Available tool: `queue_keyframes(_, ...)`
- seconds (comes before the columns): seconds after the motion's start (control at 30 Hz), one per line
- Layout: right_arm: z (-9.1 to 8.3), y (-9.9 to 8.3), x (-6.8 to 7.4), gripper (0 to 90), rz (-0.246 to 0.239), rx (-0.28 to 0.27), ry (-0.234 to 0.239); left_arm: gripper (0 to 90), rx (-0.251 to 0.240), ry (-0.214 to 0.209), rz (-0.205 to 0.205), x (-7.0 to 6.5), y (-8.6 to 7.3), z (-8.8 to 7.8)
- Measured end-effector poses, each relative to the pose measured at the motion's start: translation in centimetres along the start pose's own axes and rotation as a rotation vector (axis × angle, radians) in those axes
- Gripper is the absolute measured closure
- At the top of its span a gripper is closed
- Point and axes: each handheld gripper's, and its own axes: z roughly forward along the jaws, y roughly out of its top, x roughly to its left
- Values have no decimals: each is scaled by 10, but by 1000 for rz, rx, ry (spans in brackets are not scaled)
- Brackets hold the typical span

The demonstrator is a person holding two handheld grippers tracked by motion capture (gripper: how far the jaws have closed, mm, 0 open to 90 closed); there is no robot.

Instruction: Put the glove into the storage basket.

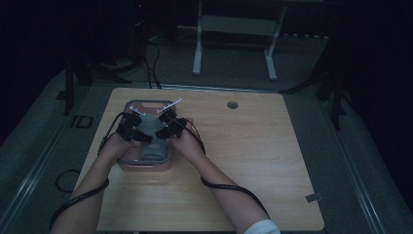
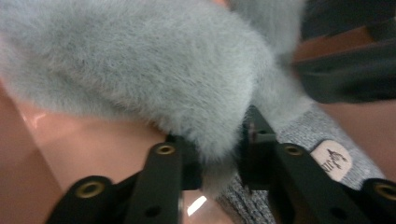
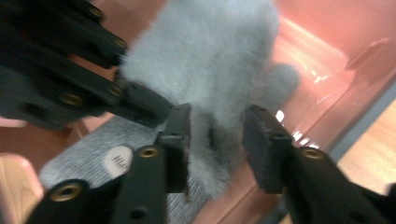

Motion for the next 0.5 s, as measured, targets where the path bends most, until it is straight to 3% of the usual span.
queue_keyframes(0.1, -7, 0, 1, 539, -6, -26, -5, 540, 7, 24, -9, -2, 2, 1)
queue_keyframes(0.13, -11, -1, 1, 490, -2, -44, -4, 540, 9, 61, -8, -4, 2, 1)
queue_keyframes(0.17, -15, -2, 0, 461, 0, -65, 4, 439, 11, 77, -1, -4, 2, 1)
queue_keyframes(0.27, -23, -4, -3, 391, -4, -79, -9, 343, 20, 141, 24, -6, 1, 0)
queue_keyframes(0.37, -34, -8, -10, 315, 7, -125, 1, 274, 0, 129, 25, -5, -1, -6)
queue_keyframes(0.5, -49, -18, -23, 180, 45, -182, 98, 171, -77, 130, 44, -7, -7, -15)
